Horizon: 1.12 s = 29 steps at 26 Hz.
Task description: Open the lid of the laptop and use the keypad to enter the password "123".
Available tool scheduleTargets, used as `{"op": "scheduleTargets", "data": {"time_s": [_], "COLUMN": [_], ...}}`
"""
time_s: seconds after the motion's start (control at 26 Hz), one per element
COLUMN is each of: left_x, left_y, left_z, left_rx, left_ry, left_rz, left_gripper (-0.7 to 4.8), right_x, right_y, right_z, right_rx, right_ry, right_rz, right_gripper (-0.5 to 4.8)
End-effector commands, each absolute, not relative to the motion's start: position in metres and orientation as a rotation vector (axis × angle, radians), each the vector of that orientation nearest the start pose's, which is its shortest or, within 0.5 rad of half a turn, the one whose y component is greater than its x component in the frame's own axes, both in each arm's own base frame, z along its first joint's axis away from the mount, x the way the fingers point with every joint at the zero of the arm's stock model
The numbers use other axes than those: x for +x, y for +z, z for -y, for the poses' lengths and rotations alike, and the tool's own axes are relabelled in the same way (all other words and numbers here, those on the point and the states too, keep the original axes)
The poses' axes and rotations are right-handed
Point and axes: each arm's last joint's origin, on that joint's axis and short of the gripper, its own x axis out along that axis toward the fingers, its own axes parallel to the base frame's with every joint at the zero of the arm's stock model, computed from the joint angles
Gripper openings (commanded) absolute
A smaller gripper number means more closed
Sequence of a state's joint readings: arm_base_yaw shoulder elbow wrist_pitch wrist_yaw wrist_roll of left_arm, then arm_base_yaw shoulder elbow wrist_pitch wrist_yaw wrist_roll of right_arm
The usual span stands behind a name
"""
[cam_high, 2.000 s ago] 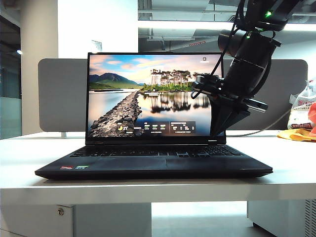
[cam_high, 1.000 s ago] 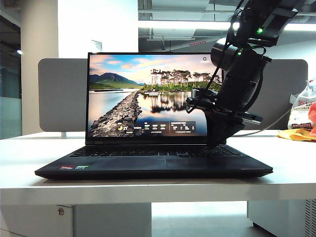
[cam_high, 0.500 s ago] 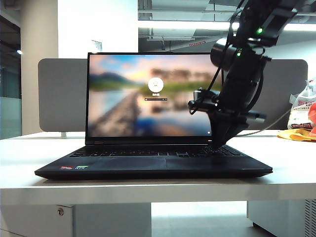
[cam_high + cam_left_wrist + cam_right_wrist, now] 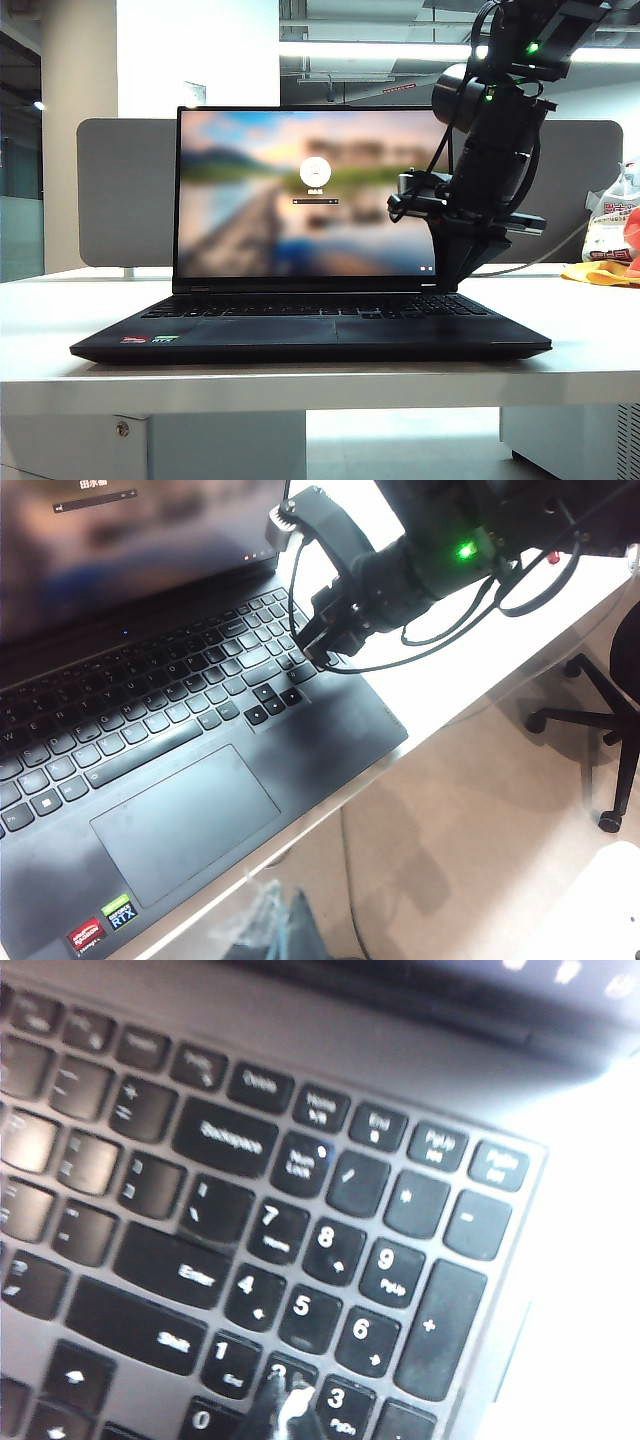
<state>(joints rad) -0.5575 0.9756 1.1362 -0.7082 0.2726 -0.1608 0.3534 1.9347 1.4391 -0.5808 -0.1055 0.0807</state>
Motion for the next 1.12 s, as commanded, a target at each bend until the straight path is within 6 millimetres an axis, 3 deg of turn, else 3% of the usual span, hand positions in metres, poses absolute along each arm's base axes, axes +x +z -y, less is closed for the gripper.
{"op": "scheduleTargets", "data": {"time_s": [0.04,0.62,0.85,1.12], "left_x": [0.153,0.153,0.153,0.153], "left_y": [0.373,0.373,0.373,0.373], "left_z": [0.105,0.105,0.105,0.105], "left_rx": [-0.066,-0.066,-0.066,-0.066], "left_ry": [-0.765,-0.765,-0.765,-0.765], "left_rz": [-0.608,-0.607,-0.607,-0.607], "left_gripper": [-0.06,-0.06,-0.06,-0.06], "right_x": [0.378,0.378,0.375,0.375], "right_y": [0.198,0.185,0.21,0.209], "right_z": [-0.144,-0.144,-0.142,-0.141], "right_rx": [-0.066,-0.075,-0.066,-0.084], "right_ry": [0.375,0.367,0.375,0.352], "right_rz": [-1.11,-1.173,-1.082,-1.086], "right_gripper": [-0.09,-0.09,-0.09,-0.09]}}
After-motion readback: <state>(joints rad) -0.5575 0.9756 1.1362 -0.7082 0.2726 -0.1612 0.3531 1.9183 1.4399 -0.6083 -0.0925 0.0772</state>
